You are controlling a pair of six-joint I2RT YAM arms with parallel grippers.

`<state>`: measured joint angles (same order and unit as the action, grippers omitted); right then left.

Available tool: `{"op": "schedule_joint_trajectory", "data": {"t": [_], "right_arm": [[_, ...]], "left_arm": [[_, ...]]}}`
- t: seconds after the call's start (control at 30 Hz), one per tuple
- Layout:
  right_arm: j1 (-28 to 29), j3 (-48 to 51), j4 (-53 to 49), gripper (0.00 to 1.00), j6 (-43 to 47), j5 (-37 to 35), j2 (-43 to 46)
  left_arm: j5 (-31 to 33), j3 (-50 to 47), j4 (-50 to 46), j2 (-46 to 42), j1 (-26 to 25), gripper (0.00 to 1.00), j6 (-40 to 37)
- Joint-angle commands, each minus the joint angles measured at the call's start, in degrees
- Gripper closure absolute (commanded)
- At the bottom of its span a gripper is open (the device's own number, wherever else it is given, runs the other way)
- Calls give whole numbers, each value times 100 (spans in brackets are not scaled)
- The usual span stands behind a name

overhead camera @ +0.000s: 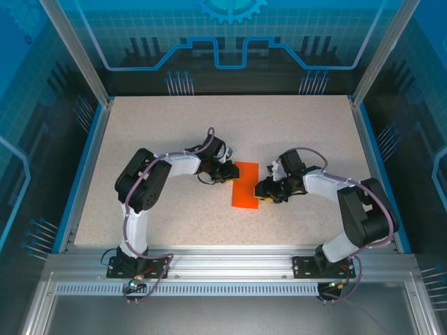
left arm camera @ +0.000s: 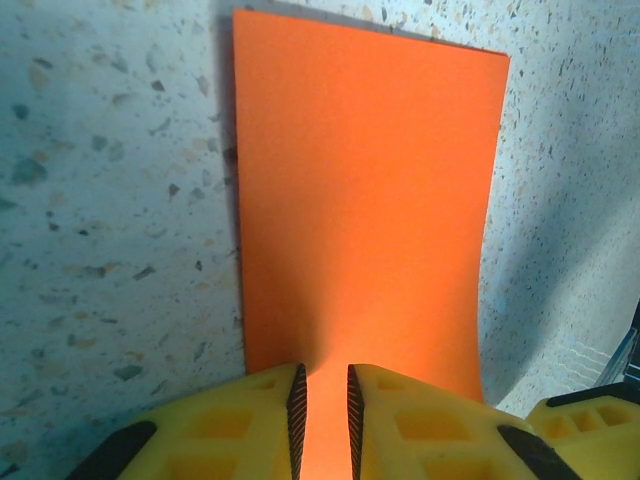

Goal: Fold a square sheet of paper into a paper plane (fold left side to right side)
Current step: Fold the triangle a second time at the center of the table.

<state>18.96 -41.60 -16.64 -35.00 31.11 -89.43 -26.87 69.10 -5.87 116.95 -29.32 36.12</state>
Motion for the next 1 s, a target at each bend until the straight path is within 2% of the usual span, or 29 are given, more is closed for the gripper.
{"op": "schedule_joint_trajectory", "data": {"t": [0.0,0.2,0.27,0.43,0.6,0.77,0.97], "right_arm": [[12,3,169,60,-213,304,-235],[46,45,729,61,-560,517,-456],[39,37,897,61,-675,572,-520],[-66,-142,966,62,-778,592,-694],[-246,-484,813,62,-759,669,-743],[-283,-1003,403,63,-563,706,-855],[-289,-1387,206,65,-527,774,-1118]], "left_arm": [[113,-180,-190,-41,-30,78,37],[77,-263,-35,-168,-31,77,17],[75,-322,42,-316,-33,75,-55],[200,-666,323,-957,-34,61,-407],[728,-1103,-28,-1975,-122,43,-1270],[1258,-1497,-409,-2913,-659,31,-2047],[1987,-1582,-621,-3178,-1608,23,-2438]]}}
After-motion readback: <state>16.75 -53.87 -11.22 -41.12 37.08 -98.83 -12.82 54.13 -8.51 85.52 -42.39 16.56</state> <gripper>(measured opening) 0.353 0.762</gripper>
